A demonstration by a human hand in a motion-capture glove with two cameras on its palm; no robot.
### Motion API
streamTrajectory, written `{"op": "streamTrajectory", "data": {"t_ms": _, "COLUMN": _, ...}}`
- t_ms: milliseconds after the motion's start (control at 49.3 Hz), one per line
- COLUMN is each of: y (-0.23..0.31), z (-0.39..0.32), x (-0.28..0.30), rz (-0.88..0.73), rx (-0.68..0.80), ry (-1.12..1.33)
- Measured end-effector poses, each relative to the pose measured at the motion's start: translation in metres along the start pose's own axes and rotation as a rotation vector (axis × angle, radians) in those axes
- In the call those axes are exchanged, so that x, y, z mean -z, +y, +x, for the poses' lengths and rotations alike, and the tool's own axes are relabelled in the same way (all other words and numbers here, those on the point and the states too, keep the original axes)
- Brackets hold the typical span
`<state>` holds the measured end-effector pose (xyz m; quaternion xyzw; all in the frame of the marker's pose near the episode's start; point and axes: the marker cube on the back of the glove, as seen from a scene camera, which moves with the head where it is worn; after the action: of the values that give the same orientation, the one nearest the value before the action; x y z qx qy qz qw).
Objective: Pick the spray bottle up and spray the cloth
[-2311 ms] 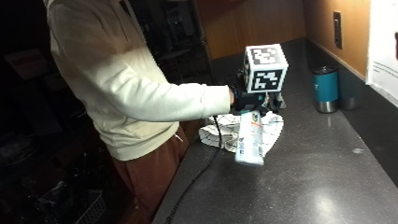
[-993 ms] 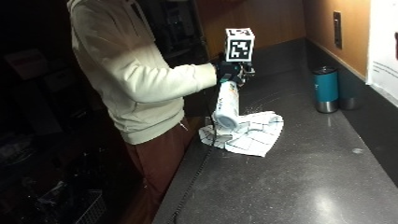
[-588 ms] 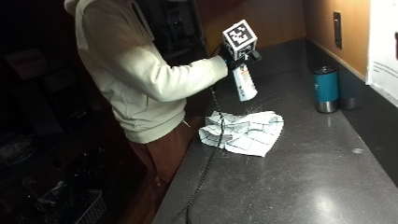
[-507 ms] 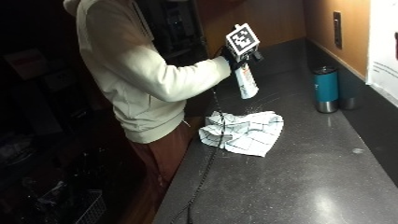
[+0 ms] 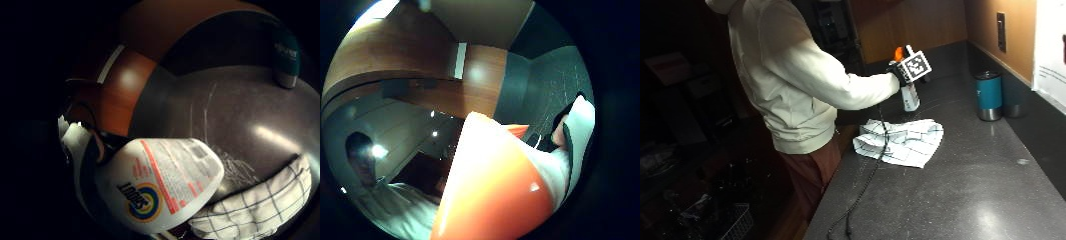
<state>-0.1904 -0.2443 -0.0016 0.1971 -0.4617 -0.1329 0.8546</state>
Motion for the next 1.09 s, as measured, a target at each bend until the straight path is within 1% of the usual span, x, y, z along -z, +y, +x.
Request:
{"op": "streamTrajectory", "data": {"t_ms": 81, "y": -0.004, "z": 0.009, "x": -0.010, "rz": -0.002, "rx": -0.015, "ry": 0.003}}
{"op": "streamTrajectory", "data": {"t_ms": 182, "y": -0.022, "z": 0.022, "x": -0.013, "rz": 0.115, "rx": -0.035, "ry": 0.036}}
{"op": "streamTrajectory", "data": {"t_ms": 243, "y": -0.006, "z": 0.026, "x": -0.015, "rz": 0.000, "rx": -0.043, "ry": 0.042}}
{"op": "streamTrajectory", "data": {"t_ms": 284, "y": 0.001, "z": 0.028, "x": -0.015, "rz": -0.049, "rx": -0.043, "ry": 0.051}}
{"op": "streamTrajectory", "data": {"t_ms": 426, "y": -0.007, "z": 0.043, "x": -0.031, "rz": -0.069, "rx": -0.059, "ry": 0.082}}
{"op": "streamTrajectory", "data": {"t_ms": 628, "y": 0.003, "z": 0.059, "x": -0.019, "rz": -0.231, "rx": -0.084, "ry": 0.123}}
{"op": "streamTrajectory", "data": {"t_ms": 892, "y": 0.012, "z": 0.057, "x": 0.015, "rz": -0.249, "rx": -0.073, "ry": 0.149}}
{"op": "streamTrajectory", "data": {"t_ms": 1095, "y": 0.021, "z": 0.054, "x": 0.028, "rz": -0.253, "rx": -0.078, "ry": 0.182}}
